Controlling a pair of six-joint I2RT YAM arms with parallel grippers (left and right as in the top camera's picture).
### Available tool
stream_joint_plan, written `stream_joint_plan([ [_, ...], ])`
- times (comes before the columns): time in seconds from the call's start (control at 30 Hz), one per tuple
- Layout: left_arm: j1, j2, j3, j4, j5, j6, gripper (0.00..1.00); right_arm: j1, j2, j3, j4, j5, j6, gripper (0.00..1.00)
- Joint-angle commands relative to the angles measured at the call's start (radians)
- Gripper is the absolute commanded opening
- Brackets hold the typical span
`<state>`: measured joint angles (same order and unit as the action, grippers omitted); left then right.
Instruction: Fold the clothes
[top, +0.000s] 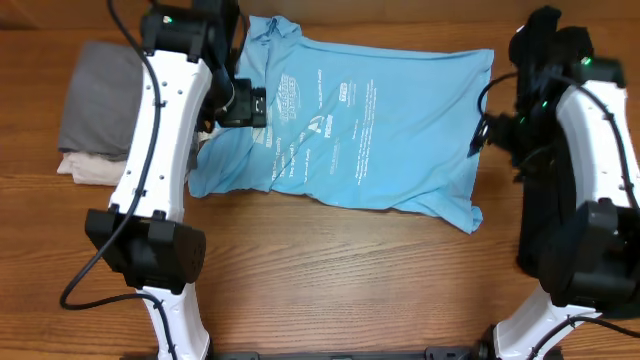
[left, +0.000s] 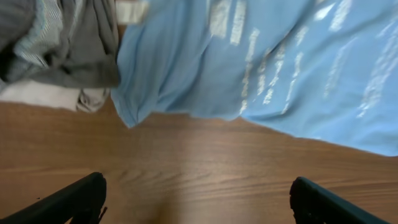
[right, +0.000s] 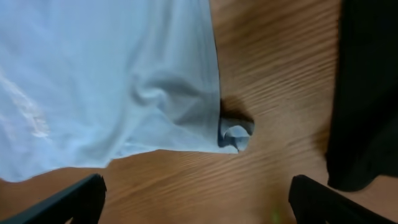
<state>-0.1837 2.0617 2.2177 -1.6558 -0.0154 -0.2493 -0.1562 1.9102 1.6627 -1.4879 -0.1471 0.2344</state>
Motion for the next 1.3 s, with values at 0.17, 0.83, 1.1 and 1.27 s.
stream_joint_plan([
  [0.17,-0.015,0.003,-0.348,0.256,0.038,-0.018,0.71,0.028,-0.025,-0.338,0.248,-0.094,-0.001,0.84],
  [0.83,-0.041,0.003,-0.832,0.803,0.024,-0.096,0.04,0.032,-0.025,-0.451,0.440,-0.047,0.037,0.28],
  [1.1,-0.028,-0.008,-0.554,0.506,-0.017,-0.087,0.04,-0.002,-0.068,-0.381,0.329,-0.045,0.025,0.04],
  [1.27,-0.034,-0.028,-0.358,0.293,-0.047,-0.054,0.04,-0.002,-0.166,-0.371,0.258,-0.033,0.024,0.04],
])
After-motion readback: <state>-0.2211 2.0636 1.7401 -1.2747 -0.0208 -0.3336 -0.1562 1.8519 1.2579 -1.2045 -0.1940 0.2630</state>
